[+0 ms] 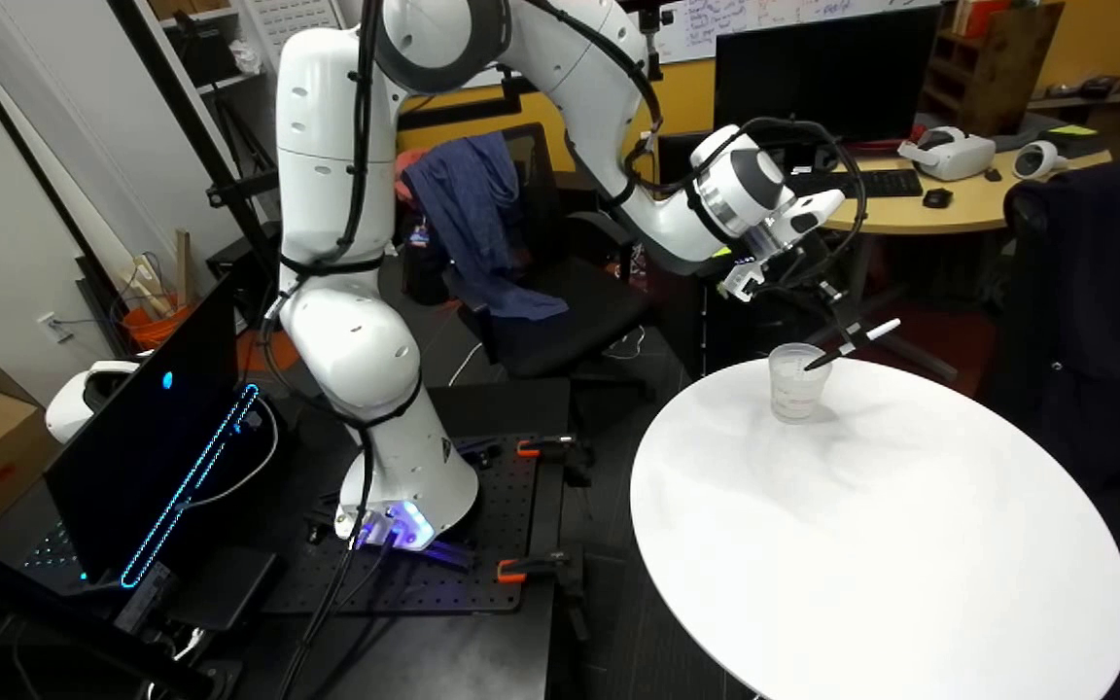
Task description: Take the pen out of the cup and put it on the table, move the cup to the left side of the table, then put the pen in the cup
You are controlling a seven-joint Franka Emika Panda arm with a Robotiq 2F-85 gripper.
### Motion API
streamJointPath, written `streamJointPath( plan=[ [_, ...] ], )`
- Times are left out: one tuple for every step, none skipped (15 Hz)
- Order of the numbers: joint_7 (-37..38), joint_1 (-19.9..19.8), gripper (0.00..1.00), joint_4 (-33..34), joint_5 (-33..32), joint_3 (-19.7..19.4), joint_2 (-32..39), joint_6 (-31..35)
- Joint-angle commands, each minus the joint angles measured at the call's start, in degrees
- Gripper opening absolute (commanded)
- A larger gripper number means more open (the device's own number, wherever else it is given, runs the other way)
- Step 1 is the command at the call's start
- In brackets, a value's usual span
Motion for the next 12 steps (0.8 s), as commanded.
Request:
streamJointPath(
  plan=[
    [6.38,-7.34,0.03,0.62,-7.53,9.2,-1.5,-4.89],
    [7.57,-9.54,0.03,0.61,-9.04,11.76,-1.62,-5.65],
    [8.97,-11.52,0.03,0.64,-10.49,14.22,-1.59,-6.35],
    [10.11,-13.5,0.03,0.56,-11.82,16.49,-1.62,-6.8],
    [11.33,-15.24,0.03,0.44,-13.11,18.57,-1.71,-7.3],
    [12.23,-16.68,0.03,0.28,-14.18,20.2,-1.74,-7.39],
    [13.18,-17.98,0.03,0.12,-15.16,21.65,-1.77,-7.34],
    [14.12,-19.1,0.03,0.06,-16.12,22.86,-1.73,-7.3],
    [14.92,-20.07,0.03,-0.1,-16.96,23.96,-1.79,-7.22],
    [15.77,-20.87,0.03,-0.29,-17.82,24.92,-1.91,-7.05],
    [16.59,-21.53,0.03,-0.35,-18.64,25.71,-1.89,-6.94],
    [17.57,-22.18,0.03,-0.48,-19.55,26.45,-1.87,-6.67]
  ],
)
